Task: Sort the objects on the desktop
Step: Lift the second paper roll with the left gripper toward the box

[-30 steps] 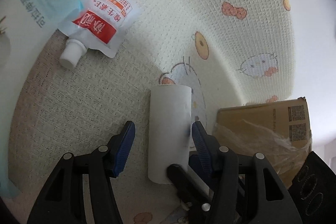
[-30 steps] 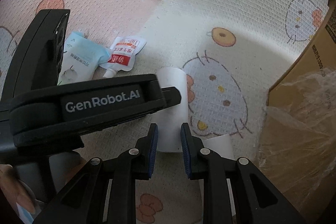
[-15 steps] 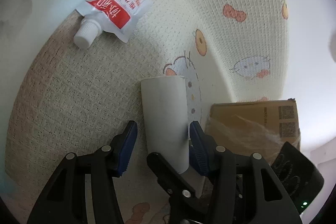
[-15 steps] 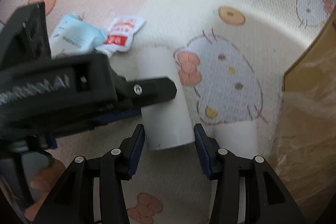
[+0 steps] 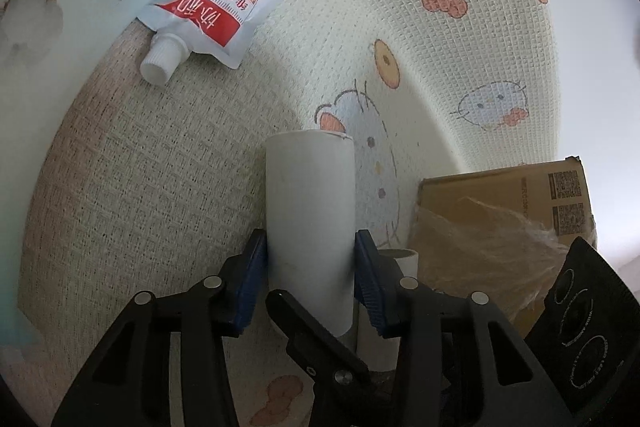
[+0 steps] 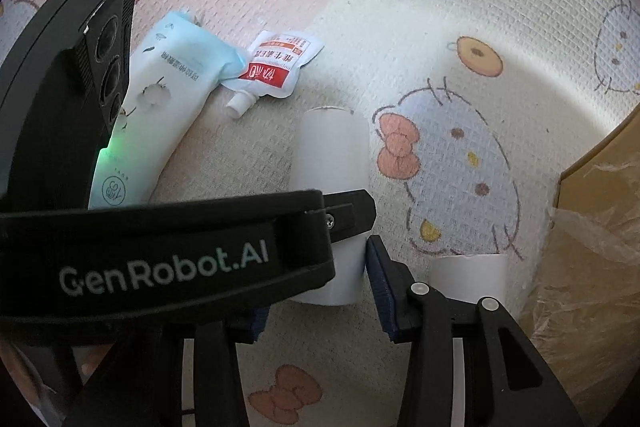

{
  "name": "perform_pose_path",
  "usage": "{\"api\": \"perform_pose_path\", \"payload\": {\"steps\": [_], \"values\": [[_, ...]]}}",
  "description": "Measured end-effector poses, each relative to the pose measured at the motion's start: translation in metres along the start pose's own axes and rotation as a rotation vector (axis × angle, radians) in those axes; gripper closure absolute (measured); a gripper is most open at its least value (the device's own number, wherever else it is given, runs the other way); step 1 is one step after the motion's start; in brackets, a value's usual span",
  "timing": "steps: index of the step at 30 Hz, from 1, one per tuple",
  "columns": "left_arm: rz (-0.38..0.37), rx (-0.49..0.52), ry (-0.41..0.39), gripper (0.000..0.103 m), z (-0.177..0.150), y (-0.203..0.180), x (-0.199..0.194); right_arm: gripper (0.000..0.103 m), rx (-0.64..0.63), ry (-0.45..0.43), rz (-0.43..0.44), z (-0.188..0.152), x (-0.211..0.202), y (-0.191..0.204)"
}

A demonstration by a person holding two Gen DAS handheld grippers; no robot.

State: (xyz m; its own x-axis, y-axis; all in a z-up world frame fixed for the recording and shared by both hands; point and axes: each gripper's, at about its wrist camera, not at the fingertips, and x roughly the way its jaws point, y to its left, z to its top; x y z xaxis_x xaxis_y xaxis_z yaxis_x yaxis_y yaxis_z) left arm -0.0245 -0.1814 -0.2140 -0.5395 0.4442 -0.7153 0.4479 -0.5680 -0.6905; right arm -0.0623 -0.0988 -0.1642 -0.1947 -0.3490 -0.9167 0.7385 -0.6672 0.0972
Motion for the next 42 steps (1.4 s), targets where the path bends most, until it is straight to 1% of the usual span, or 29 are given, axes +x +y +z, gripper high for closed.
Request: {"api": "perform_pose_path", "payload": {"steps": [2,4,7,10,12,14,15,16,21,27,30,35,42], "values": [[0.002,-0.007,-0.006,0.056,0.0,0.002,-0.003,0.062,-0.012,0.009,-0.006,0.001,-0.001,0.003],[0.007,0.008,-0.025,0.056,-0.001,-0.001,-0.011,0.063,-0.031,0.001,0.005,0.001,-0.005,0.006],[0.01,0.041,-0.07,0.056,-0.001,-0.007,-0.026,0.063,-0.064,-0.033,0.004,0.004,-0.014,0.014],[0.017,0.089,-0.125,0.056,-0.002,-0.018,-0.044,0.063,-0.08,-0.085,0.018,0.005,-0.029,0.025],[0.022,0.126,-0.168,0.055,-0.003,-0.026,-0.057,0.063,-0.086,-0.123,0.035,0.003,-0.043,0.023],[0.022,0.147,-0.197,0.055,-0.004,-0.032,-0.067,0.063,-0.092,-0.154,0.051,0.008,-0.051,0.021],[0.017,0.155,-0.212,0.055,-0.004,-0.035,-0.071,0.063,-0.096,-0.169,0.057,0.009,-0.057,0.022],[0.012,0.164,-0.224,0.055,-0.005,-0.039,-0.075,0.063,-0.1,-0.183,0.066,0.021,-0.055,0.014],[-0.041,0.175,-0.256,0.055,-0.005,-0.049,-0.095,0.063,-0.106,-0.21,0.092,0.026,-0.084,0.015],[-0.075,0.249,-0.331,0.055,-0.004,-0.078,-0.129,0.063,-0.102,-0.285,0.122,0.037,-0.128,0.02],[-0.101,0.263,-0.34,0.055,-0.001,-0.087,-0.139,0.063,-0.112,-0.322,0.134,0.04,-0.144,0.02],[-0.126,0.276,-0.346,0.055,0.002,-0.1,-0.149,0.063,-0.126,-0.354,0.142,0.041,-0.16,0.019],[-0.092,0.344,-0.363,0.055,0.0,-0.125,-0.154,0.063,-0.103,-0.383,0.157,0.046,-0.17,0.009]]}}
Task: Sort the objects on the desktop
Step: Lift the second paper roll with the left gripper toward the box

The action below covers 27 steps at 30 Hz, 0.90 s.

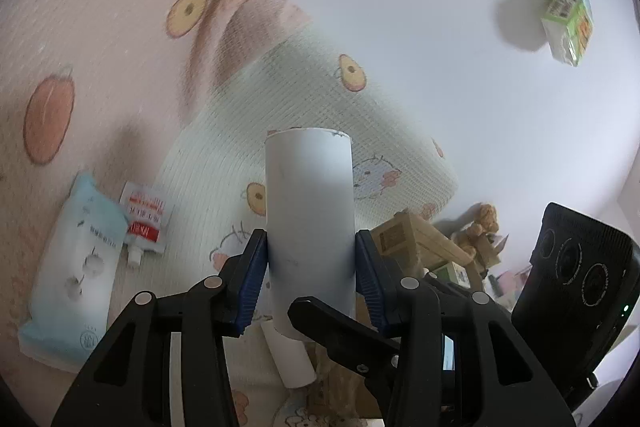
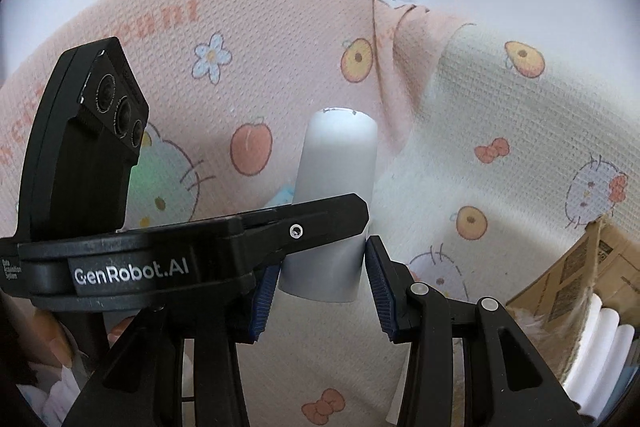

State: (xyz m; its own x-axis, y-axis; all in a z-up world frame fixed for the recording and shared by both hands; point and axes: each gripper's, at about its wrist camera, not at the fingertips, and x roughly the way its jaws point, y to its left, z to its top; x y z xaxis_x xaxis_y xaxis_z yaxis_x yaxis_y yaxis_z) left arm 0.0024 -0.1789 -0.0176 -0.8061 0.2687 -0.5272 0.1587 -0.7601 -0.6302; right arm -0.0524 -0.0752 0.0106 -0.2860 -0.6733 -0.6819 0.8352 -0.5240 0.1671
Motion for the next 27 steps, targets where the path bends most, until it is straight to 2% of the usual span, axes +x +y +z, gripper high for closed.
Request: {"api": "perform_pose_path", "payload": {"steps": [11,27], "values": [[0.043,0.09,-0.002,0.055,0.01,-0.046,0.006,0.062,0.027,-0.064,-0.01,0.012,-0.025,-0.015],[0.061,0.209,0.098,0.055,-0.004,-0.119,0.072,0.062,0.153,-0.074,-0.082,-0.006,-0.067,-0.085]]}}
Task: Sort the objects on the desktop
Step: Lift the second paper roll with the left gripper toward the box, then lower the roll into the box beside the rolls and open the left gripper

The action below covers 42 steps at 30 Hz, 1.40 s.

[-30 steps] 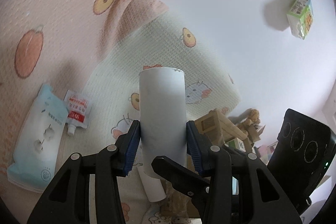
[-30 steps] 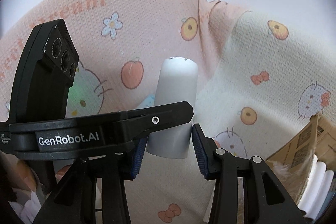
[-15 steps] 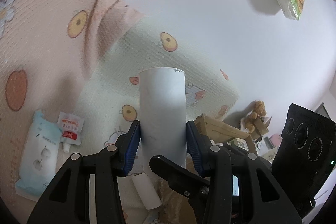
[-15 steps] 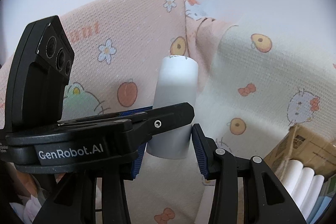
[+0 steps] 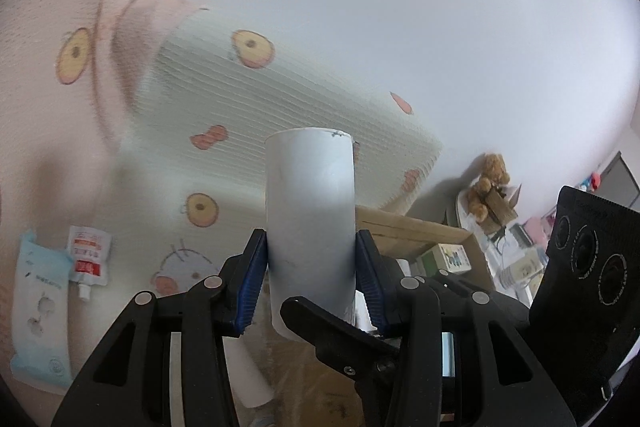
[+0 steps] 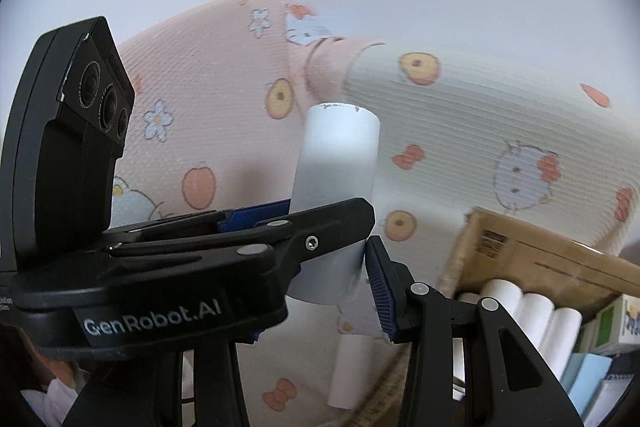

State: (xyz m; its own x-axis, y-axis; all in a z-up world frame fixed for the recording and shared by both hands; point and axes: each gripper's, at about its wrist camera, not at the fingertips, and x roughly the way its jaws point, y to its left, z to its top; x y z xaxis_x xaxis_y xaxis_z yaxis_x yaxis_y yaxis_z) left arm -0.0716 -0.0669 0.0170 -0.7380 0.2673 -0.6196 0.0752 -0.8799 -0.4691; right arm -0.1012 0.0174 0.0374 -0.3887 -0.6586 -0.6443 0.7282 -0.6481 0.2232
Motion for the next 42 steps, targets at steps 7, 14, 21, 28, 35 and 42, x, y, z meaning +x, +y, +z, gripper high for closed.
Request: {"api": "perform_pose_path", "payload": {"steps": [7,14,21,28,35,42], "values": [[0.003,0.065,0.044,0.055,-0.005,-0.036,0.025,0.062,0.074,-0.006,-0.013,-0.006,-0.018,-0.037],[0.008,0.141,0.081,0.055,-0.008,-0.07,0.045,0.062,0.114,-0.018,-0.05,-0.017,-0.036,-0.066],[-0.014,0.183,0.161,0.055,-0.014,-0.094,0.073,0.062,0.184,0.008,-0.064,-0.028,-0.049,-0.099],[-0.004,0.233,0.258,0.055,-0.028,-0.114,0.102,0.062,0.247,0.083,-0.09,-0.045,-0.051,-0.124],[-0.017,0.219,0.371,0.055,-0.038,-0.114,0.126,0.062,0.32,0.168,-0.082,-0.059,-0.048,-0.141],[-0.041,0.172,0.448,0.055,-0.045,-0.111,0.142,0.062,0.369,0.239,-0.09,-0.066,-0.043,-0.152]]}}
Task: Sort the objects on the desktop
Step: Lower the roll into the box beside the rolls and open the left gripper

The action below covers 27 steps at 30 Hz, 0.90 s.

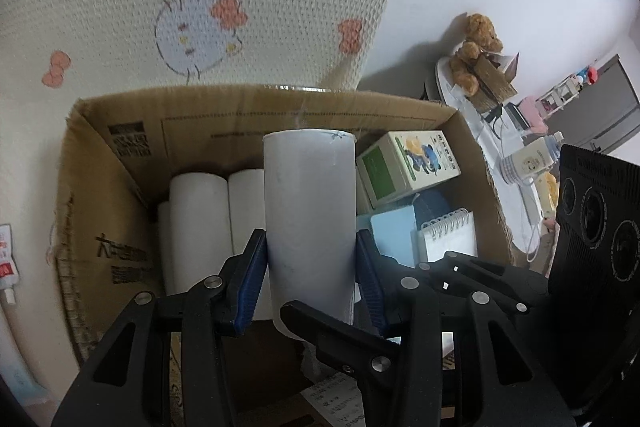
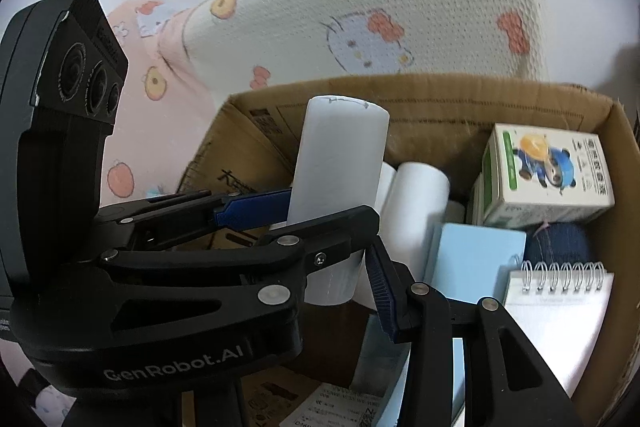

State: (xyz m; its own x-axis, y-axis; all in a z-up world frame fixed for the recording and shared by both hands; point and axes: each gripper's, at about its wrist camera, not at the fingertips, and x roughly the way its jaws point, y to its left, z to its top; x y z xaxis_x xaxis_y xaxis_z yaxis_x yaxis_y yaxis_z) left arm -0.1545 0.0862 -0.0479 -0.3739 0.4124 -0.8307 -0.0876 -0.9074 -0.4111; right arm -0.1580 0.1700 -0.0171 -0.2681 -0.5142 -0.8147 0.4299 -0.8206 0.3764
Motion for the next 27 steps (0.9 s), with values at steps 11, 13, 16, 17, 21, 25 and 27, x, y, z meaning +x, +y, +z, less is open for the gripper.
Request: {"api": "perform_pose_path", "payload": {"steps": [11,13,16,17,21,25,27], "values": [[-0.027,-0.058,0.032,0.054,0.003,0.004,0.011,0.062,0.046,0.032,-0.009,0.002,-0.001,-0.015],[0.0,-0.049,0.032,0.052,0.002,0.002,0.012,0.062,0.044,0.037,-0.028,0.003,-0.001,-0.013],[0.031,-0.021,0.006,0.051,0.001,-0.003,0.007,0.062,0.031,0.045,-0.057,0.003,-0.003,-0.01],[0.043,-0.01,-0.006,0.051,0.001,-0.004,0.005,0.062,0.025,0.04,-0.07,0.003,-0.004,-0.009],[0.068,0.025,-0.055,0.051,0.0,-0.01,-0.006,0.062,-0.019,0.024,-0.123,0.003,-0.015,0.0],[0.067,0.025,-0.104,0.051,-0.001,-0.008,-0.022,0.062,-0.047,0.013,-0.149,0.005,-0.023,0.007],[0.087,0.023,-0.142,0.051,-0.003,-0.005,-0.033,0.062,-0.078,0.003,-0.18,0.004,-0.024,0.016]]}}
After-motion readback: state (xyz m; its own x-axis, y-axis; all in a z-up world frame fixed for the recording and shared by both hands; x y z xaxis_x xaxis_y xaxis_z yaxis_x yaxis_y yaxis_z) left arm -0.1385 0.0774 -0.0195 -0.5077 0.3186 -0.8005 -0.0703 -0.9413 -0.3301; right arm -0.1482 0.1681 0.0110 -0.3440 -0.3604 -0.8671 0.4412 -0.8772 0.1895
